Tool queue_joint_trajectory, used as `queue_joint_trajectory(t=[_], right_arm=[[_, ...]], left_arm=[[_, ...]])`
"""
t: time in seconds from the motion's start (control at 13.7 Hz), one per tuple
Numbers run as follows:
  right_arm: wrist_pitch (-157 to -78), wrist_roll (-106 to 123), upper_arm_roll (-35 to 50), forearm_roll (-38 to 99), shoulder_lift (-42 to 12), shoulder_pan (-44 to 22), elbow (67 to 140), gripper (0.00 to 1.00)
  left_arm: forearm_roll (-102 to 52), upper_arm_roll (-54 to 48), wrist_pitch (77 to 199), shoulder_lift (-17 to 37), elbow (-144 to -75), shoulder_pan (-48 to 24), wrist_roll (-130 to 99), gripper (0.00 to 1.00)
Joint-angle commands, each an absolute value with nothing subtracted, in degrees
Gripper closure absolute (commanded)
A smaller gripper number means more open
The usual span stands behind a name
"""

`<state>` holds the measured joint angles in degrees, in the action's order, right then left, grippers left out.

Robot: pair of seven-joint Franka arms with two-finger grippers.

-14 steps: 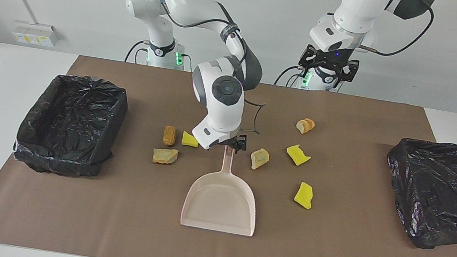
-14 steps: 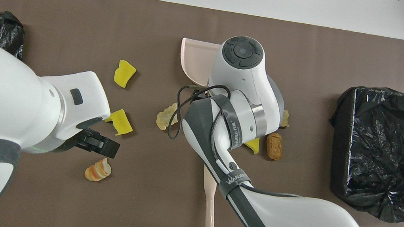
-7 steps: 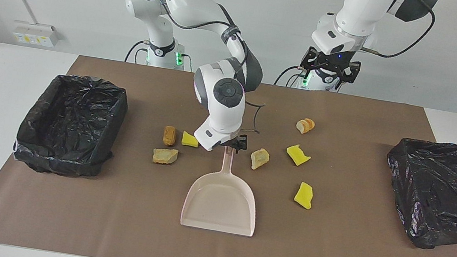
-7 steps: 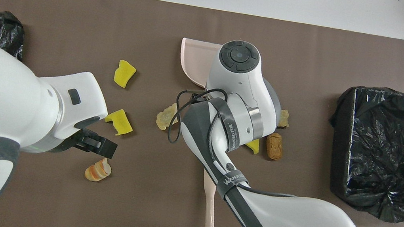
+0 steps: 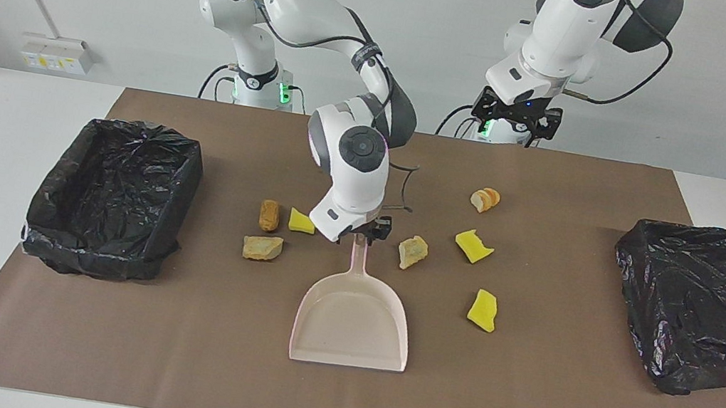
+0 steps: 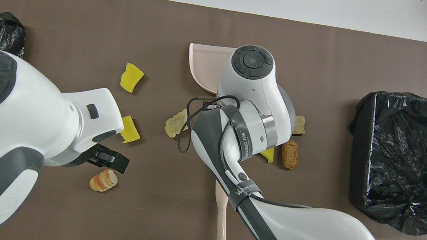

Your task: Sweep and dump trash in bin

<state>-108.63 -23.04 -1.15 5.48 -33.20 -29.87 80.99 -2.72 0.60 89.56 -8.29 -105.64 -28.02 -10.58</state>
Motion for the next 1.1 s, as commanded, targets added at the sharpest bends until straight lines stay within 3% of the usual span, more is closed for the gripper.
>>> queue_joint_trajectory(t=[0.0,0.37,0.66,1.02], right_arm=[[-109.78,-20.92,-1.23,6.5,-32.25,-29.45,82.36,1.0],[-105.91,-14.46,-1.23,6.59,-31.82,-26.64,80.33,1.0],[-105.29,-3.52,-1.76,5.72,-26.99,-24.79,81.12,1.0],[-100.47,15.78,-1.85,1.59,-21.8,-18.21,82.09,1.0]], left_arm=[[-3.78,0.88,95.25,-10.98,-111.52,-30.75,-15.18,0.0],[-5.36,0.88,103.96,-11.16,-117.24,-36.99,-25.56,0.0],[-5.36,0.88,112.13,-10.72,-122.51,-44.98,-33.64,0.0],[-5.19,0.97,123.9,-1.34,-123.14,-56.23,-48.4,0.0]])
